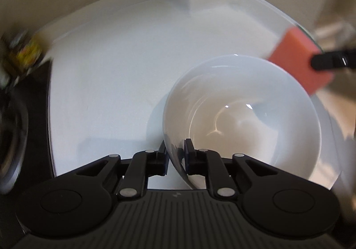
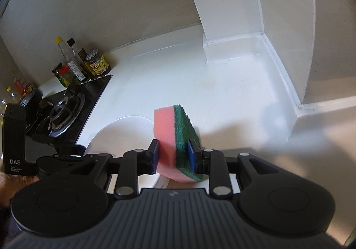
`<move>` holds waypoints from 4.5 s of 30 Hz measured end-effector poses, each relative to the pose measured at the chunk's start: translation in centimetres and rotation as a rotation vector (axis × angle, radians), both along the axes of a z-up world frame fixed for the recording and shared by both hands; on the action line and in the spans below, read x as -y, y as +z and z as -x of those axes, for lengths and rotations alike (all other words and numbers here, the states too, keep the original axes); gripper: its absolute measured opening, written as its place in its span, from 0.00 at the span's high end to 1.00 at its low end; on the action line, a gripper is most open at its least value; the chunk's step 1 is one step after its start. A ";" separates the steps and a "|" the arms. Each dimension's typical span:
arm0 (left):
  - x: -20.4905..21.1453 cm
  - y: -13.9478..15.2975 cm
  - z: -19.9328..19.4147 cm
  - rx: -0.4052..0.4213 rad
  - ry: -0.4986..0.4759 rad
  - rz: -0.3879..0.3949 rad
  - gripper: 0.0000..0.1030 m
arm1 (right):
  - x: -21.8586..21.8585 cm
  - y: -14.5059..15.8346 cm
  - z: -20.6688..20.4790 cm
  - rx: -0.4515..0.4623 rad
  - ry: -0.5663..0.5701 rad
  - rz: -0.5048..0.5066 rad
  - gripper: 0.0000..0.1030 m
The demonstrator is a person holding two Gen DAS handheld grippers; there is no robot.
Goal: Clean bowl
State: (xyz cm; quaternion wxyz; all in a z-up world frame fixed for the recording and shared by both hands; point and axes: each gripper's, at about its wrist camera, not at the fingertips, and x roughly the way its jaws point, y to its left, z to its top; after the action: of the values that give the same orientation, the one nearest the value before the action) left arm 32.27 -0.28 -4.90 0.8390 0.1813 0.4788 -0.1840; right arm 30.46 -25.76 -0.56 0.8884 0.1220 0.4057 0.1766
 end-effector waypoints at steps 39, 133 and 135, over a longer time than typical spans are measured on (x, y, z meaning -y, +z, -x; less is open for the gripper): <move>-1.7 0.9 -2.4 -0.116 0.158 0.110 0.86 | 0.1 -0.1 -1.4 0.009 0.026 0.005 0.77; -1.1 1.4 1.1 -0.079 0.238 0.132 0.89 | -1.6 0.4 -1.8 0.039 0.126 0.089 0.78; -0.8 1.2 1.0 -0.075 0.211 0.113 0.90 | -1.4 0.5 -1.5 0.015 0.117 0.061 0.77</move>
State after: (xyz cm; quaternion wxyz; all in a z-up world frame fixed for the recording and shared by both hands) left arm 31.27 0.48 -3.68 0.8441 0.0755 0.5151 -0.1282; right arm 31.93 -24.39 -0.08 0.8829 0.0696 0.4108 0.2165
